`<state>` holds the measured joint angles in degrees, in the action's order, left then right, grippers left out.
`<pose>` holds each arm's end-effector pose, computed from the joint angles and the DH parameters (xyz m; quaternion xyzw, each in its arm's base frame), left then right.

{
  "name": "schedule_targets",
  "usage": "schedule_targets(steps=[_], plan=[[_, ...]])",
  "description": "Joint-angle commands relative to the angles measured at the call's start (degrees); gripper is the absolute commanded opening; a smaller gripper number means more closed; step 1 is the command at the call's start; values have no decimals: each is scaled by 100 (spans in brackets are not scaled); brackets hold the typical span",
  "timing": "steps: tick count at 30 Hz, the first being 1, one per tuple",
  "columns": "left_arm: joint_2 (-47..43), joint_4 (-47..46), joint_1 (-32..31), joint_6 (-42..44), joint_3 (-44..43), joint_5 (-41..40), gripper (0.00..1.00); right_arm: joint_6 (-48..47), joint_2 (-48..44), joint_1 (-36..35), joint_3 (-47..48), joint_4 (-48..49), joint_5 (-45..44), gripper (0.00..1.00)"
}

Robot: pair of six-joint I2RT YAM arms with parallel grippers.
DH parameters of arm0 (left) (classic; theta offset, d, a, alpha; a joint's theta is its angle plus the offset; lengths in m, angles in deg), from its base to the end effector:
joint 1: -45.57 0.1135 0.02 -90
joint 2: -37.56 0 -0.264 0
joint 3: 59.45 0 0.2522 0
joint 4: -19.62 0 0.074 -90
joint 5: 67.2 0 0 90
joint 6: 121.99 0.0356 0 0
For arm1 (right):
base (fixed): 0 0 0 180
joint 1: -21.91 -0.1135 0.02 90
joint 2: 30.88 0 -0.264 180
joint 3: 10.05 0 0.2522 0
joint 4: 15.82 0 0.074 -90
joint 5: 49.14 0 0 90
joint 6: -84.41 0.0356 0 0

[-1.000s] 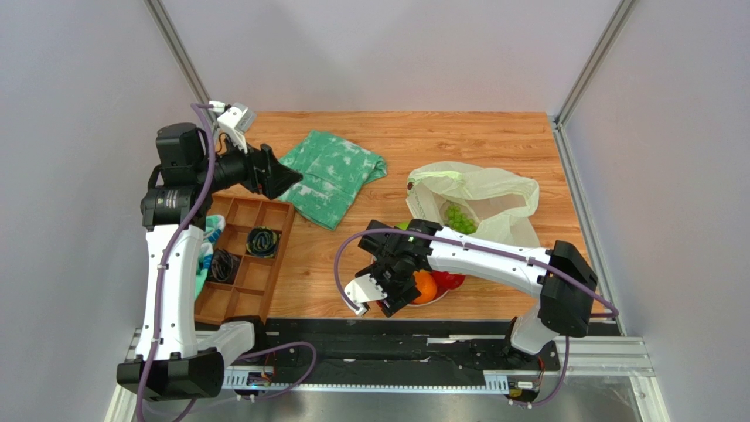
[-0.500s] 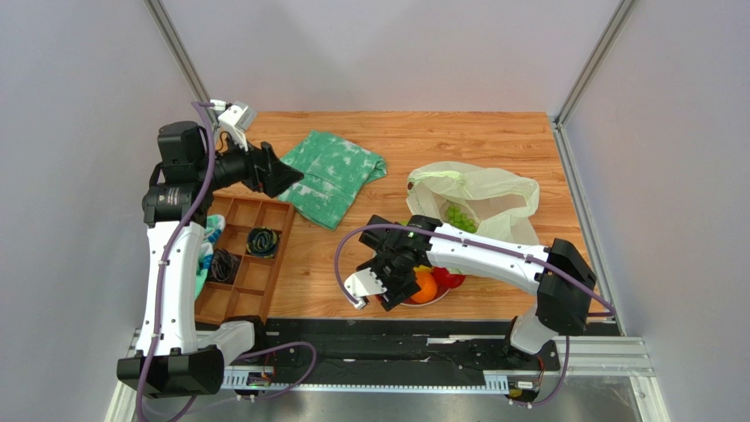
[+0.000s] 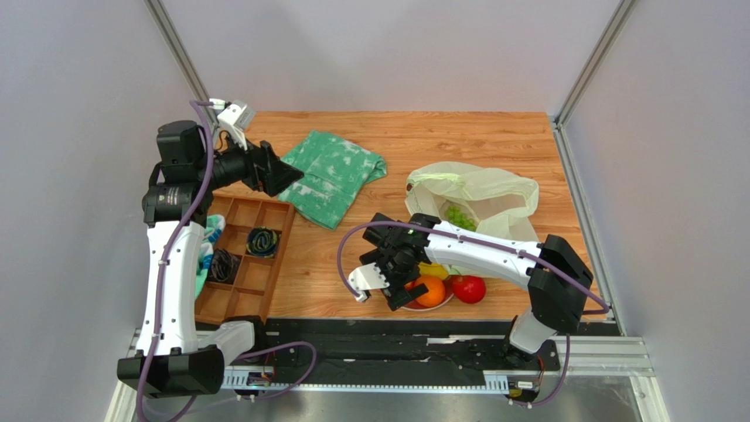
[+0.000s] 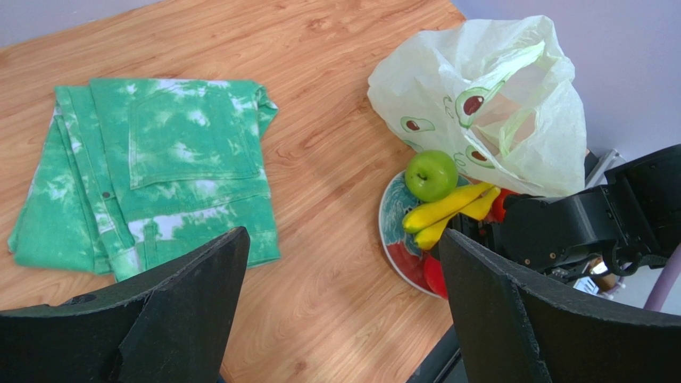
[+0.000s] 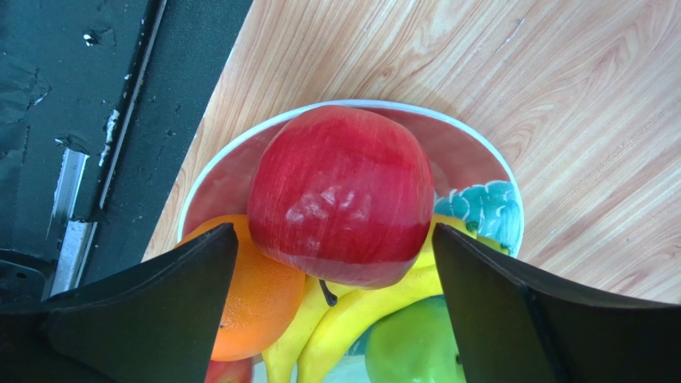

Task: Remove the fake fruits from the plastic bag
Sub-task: Place the fake fruit on the plate, then pick up the fake fruit from the center of the board.

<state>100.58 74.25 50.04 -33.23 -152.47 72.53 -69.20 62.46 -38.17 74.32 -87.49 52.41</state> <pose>0.2083 -0.0110 0.4344 0.1888 0.7740 -0.3399 0.4997 0.1446 0.2655 0.2303 -0.8781 0.4607 0.0977 0.0842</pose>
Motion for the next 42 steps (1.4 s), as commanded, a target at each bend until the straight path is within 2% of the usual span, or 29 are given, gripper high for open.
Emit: schedule_targets(steps=[1,11,15,19,21,22,24,25,27,28,31,33,38,42], plan=[[-53,-175,45,-52,-80,168,97,121,-96,-31,198,131,84,100],[-1,-210,36,-114,-194,273,97,797,-790,83,849,104,111,100],[52,-254,45,-158,-291,309,97,1674,-1510,583,762,123,207,100],[157,-351,28,-254,-335,414,97,2080,-2545,936,446,-779,190,100],[236,-403,19,-298,-397,449,97,2326,-3021,1059,87,-1002,-222,100],[263,-430,10,-316,-423,449,97,2632,-3572,1311,-46,-1073,-563,100],[368,-517,-7,-377,-511,449,97,2871,-4093,1646,-518,-1126,-1073,100],[403,-535,-8,-404,-555,458,97,2968,-4392,1996,-670,-1204,-1702,100],[544,-579,-25,-448,-686,467,97,2934,-5130,2463,-1012,-1371,-2102,100],[596,-588,-51,-448,-748,476,97,2890,-5324,2927,-1327,-1642,-2313,100],[842,-588,-121,-483,-1020,484,97,2600,-5966,3797,-1820,-2257,-2368,100],[992,-597,-166,-501,-1117,467,97,2564,-6230,4064,-1998,-2409,-2586,100],[1220,-597,-350,-474,-1302,449,97,2301,-5785,5223,-2068,-2383,-2588,100],[1274,-597,-429,-465,-1390,449,97,1828,-4739,6541,-2051,-2426,-2307,100]])
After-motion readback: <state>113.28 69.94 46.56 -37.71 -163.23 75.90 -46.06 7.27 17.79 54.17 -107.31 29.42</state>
